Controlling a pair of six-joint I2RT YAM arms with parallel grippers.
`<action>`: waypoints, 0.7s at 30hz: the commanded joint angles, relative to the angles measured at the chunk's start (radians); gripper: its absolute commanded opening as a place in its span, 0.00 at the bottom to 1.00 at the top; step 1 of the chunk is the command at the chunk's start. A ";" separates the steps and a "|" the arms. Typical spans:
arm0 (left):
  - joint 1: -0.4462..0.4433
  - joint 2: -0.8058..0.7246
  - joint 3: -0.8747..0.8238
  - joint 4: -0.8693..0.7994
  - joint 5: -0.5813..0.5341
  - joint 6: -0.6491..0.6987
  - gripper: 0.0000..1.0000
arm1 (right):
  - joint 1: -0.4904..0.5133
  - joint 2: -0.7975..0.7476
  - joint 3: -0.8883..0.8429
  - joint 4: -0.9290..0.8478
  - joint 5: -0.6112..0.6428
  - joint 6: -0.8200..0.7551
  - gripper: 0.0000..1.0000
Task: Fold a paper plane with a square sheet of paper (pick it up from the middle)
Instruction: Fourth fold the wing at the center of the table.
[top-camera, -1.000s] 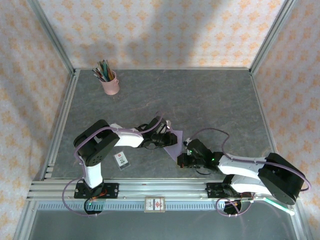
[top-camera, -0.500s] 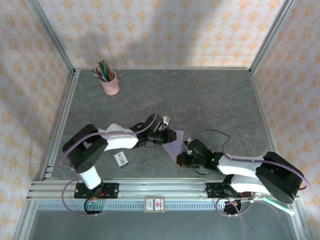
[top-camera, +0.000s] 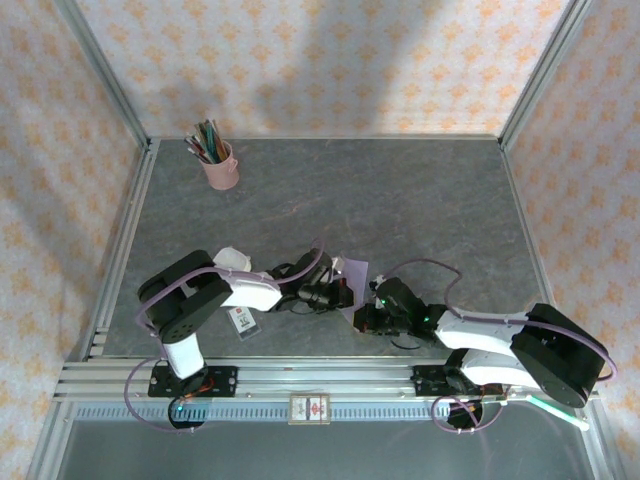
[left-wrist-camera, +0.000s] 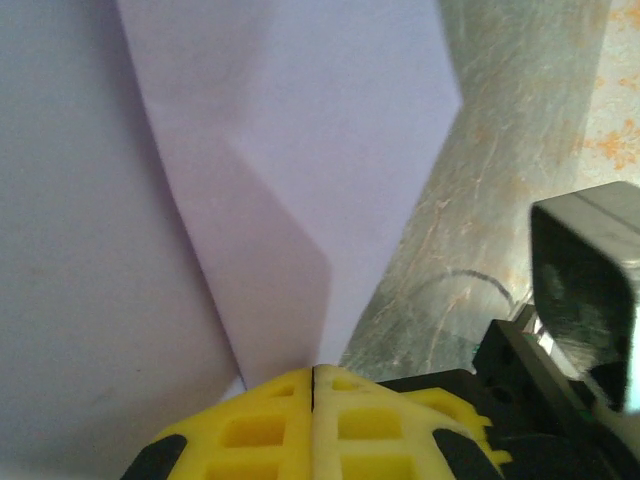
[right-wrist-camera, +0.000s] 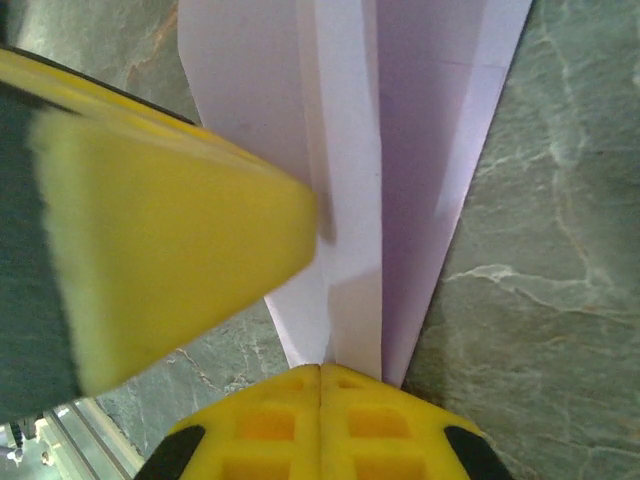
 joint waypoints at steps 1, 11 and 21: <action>-0.009 0.021 -0.002 0.022 0.016 -0.012 0.02 | -0.017 0.029 -0.042 -0.177 0.061 -0.030 0.00; -0.007 0.062 0.024 -0.030 -0.008 0.019 0.02 | -0.021 0.075 -0.029 -0.194 0.057 -0.051 0.00; 0.040 0.081 0.082 -0.084 -0.006 0.077 0.05 | -0.021 0.120 -0.019 -0.219 0.033 -0.083 0.00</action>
